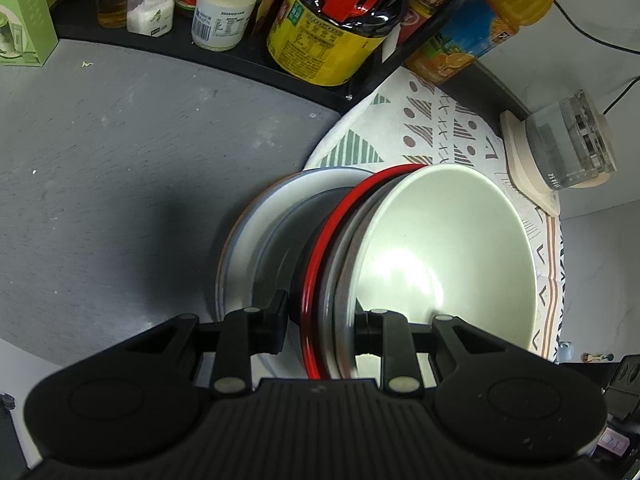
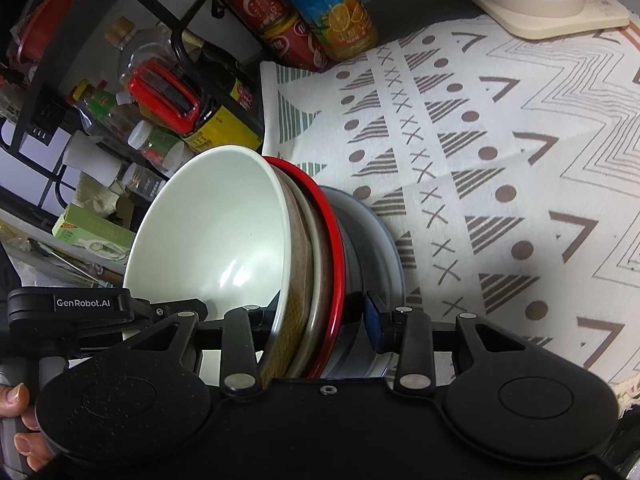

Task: Organize plates and bowls
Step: 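Carry the bowl stack with both tools over the plate stack, then lower the bowl stack onto the 'BAKERY' plate with both tools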

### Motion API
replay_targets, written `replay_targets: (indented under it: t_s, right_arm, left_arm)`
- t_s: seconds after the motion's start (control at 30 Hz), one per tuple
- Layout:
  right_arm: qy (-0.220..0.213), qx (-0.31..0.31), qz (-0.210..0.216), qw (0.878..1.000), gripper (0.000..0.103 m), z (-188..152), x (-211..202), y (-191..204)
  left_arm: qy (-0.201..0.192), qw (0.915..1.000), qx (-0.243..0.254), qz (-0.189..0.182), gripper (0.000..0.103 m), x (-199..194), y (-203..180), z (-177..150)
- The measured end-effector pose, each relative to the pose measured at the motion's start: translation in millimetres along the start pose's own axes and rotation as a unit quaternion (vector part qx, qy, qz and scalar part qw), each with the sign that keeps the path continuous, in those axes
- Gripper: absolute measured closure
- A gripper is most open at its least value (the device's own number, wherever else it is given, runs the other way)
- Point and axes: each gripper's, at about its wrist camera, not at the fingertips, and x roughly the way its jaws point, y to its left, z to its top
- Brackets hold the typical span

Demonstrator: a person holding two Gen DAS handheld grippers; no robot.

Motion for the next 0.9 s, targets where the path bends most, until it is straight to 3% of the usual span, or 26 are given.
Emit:
replay_targets:
  t_s: [0.6,0.9]
  right_arm:
    - [0.000,0.012,-0.006,1.000,0.066,-7.2,8.6,0.4]
    - [-0.014,0.027,-0.006,1.000,0.060,-10.0,5.1,-0.9]
  left_arm:
    - [0.006,0.9999,0.001,-0.011,0.075,5.7,7.9,2.8]
    - [0.013,0.9995,0.018,-0.024,0.074,8.0,10.0,3.8]
